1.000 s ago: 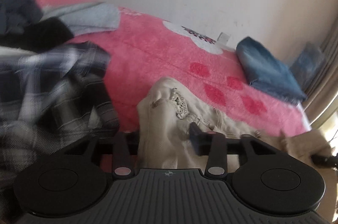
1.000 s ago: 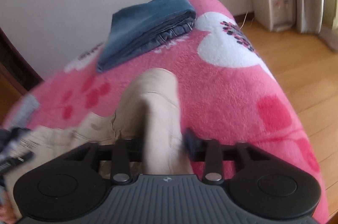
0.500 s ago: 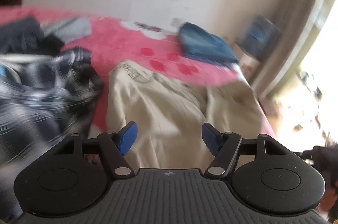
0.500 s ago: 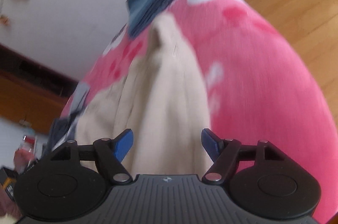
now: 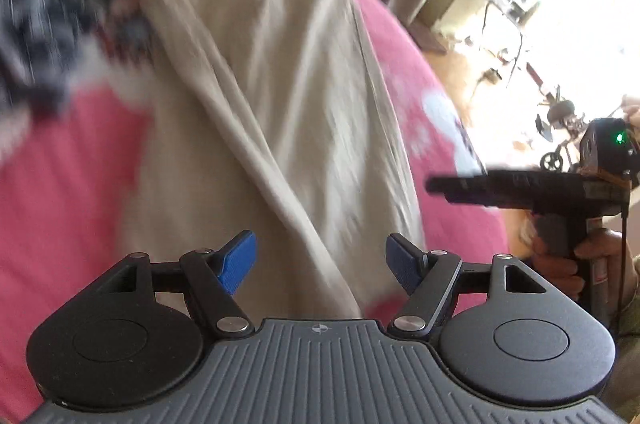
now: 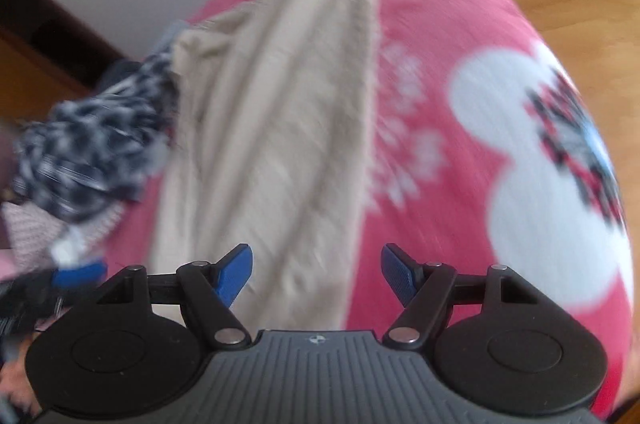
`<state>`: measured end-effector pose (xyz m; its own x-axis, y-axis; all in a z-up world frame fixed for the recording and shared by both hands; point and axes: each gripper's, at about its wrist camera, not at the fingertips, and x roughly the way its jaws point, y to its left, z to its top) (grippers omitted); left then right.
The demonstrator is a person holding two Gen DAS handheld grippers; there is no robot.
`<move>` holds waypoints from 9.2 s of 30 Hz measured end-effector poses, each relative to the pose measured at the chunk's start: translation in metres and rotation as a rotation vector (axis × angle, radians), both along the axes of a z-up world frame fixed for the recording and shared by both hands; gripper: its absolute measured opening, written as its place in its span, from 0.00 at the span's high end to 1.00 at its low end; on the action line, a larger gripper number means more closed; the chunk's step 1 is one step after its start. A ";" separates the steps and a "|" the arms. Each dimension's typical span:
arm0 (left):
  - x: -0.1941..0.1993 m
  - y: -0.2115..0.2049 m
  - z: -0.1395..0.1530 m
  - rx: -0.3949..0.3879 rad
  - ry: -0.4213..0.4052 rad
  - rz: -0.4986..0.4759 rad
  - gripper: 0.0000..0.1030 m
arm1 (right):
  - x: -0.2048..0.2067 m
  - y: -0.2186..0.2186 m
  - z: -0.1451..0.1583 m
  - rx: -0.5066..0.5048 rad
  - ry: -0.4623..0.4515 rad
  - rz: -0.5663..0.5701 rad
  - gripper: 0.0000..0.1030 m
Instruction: Fold clothes
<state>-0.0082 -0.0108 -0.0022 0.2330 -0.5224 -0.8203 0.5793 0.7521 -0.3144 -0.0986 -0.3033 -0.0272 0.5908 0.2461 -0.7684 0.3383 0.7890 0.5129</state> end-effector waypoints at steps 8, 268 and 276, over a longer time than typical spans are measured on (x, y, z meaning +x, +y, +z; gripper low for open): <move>-0.035 -0.009 -0.026 0.130 -0.092 0.056 0.82 | -0.035 0.017 -0.025 0.176 -0.034 -0.084 0.33; 0.211 -0.141 -0.038 0.041 -0.351 0.152 0.32 | 0.133 -0.139 -0.006 -0.338 -0.056 -0.129 0.92; 0.225 -0.163 -0.056 0.001 -0.424 0.157 0.29 | 0.287 -0.086 0.014 -0.605 -0.261 0.162 0.93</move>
